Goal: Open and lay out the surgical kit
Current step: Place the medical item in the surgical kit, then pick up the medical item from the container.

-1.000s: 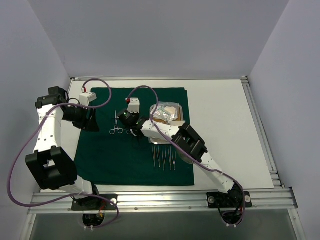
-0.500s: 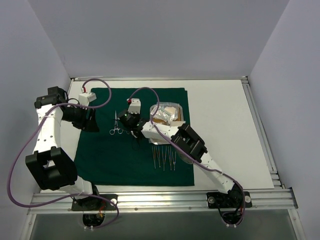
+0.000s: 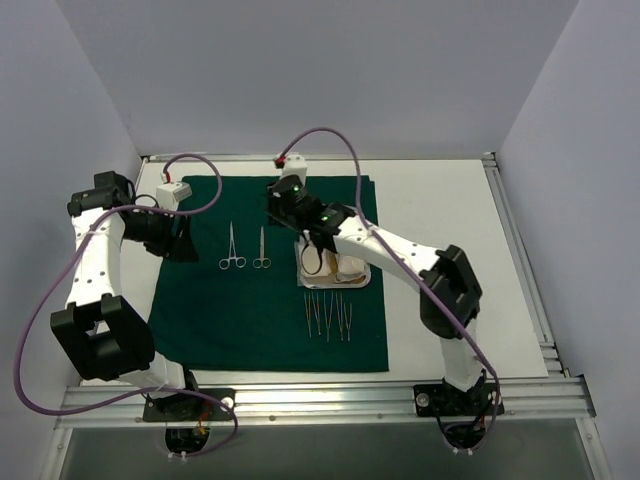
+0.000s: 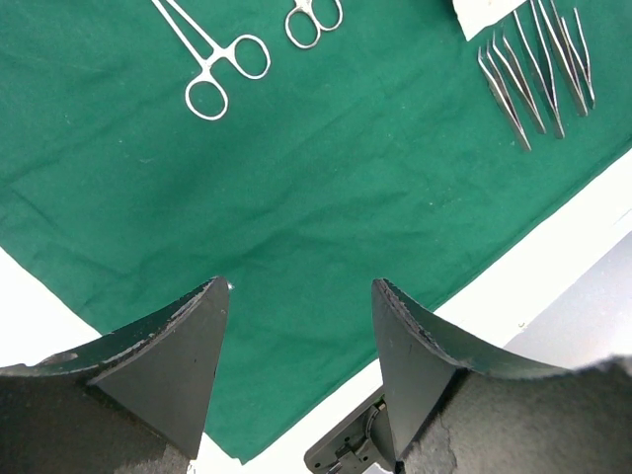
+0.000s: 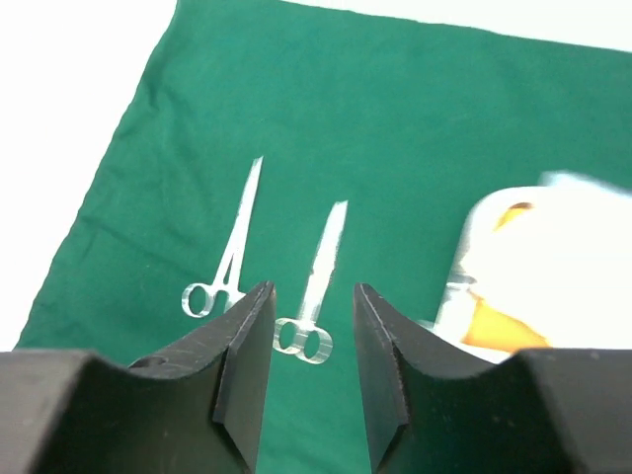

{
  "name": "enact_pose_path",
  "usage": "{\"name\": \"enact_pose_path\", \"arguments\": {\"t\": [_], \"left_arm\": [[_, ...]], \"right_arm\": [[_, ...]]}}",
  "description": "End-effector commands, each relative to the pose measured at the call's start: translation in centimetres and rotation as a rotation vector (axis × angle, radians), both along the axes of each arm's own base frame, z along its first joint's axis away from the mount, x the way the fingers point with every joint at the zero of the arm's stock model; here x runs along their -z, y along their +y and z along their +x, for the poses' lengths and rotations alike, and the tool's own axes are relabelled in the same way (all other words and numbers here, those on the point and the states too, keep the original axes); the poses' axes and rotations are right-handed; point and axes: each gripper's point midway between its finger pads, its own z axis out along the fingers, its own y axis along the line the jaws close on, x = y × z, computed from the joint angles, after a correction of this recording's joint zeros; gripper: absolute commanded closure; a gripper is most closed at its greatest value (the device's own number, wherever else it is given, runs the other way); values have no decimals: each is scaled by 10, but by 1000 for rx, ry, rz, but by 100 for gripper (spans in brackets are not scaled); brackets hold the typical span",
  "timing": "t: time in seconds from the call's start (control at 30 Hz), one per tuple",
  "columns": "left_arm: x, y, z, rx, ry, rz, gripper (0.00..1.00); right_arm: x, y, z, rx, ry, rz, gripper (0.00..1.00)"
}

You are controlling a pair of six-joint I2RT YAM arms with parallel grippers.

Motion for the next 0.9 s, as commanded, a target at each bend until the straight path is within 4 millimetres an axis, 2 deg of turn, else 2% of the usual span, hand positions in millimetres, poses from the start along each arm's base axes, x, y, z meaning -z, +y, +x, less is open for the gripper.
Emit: {"name": "enact_pose_path", "arguments": {"t": [0.0,0.07,0.1,0.23,0.27,0.33,0.37,0.4,0.43,0.5,0.53,0.73,0.8,0.87], "left_arm": [[-9,-4,3,-4,-41,-31,31],[-8,-5,3,-3,-38,-37,31],[-8,-6,3,-4,-35,-39,31],[-5,-6,3,-9,-24,-47,31],[-5,-7,3,-9,-23,-49,31],[-2,-8,3,-6,-24,-54,31],[-1,-9,4,-6,-20,-56,31],[1,-9,5,-7,-20,-56,31],[3,-11,6,-4,-7,-59,31],[1,-13,9,-8,-2,-63,31],[2,-17,10,-3,4,-67,31],[1,-29,13,10,0,-70,31],[2,-34,12,30,9,-59,31],[2,-37,11,38,7,-56,31]], "right_arm": [[30,-58,-8,-12,107,-143,68],[35,-77,-10,9,126,-178,70],[48,-96,-10,46,154,-225,72],[55,-138,-13,169,193,-280,73],[47,-143,-15,186,188,-259,72],[50,-158,-21,206,205,-262,71],[38,-164,-23,213,188,-242,68],[37,-168,-26,213,190,-238,67],[47,-177,-34,207,216,-250,65],[46,-190,-38,207,228,-231,62],[59,-200,-45,213,260,-244,62],[76,-246,-64,323,323,-256,60],[82,-253,-66,322,330,-222,59],[84,-250,-66,290,328,-191,59]]}}
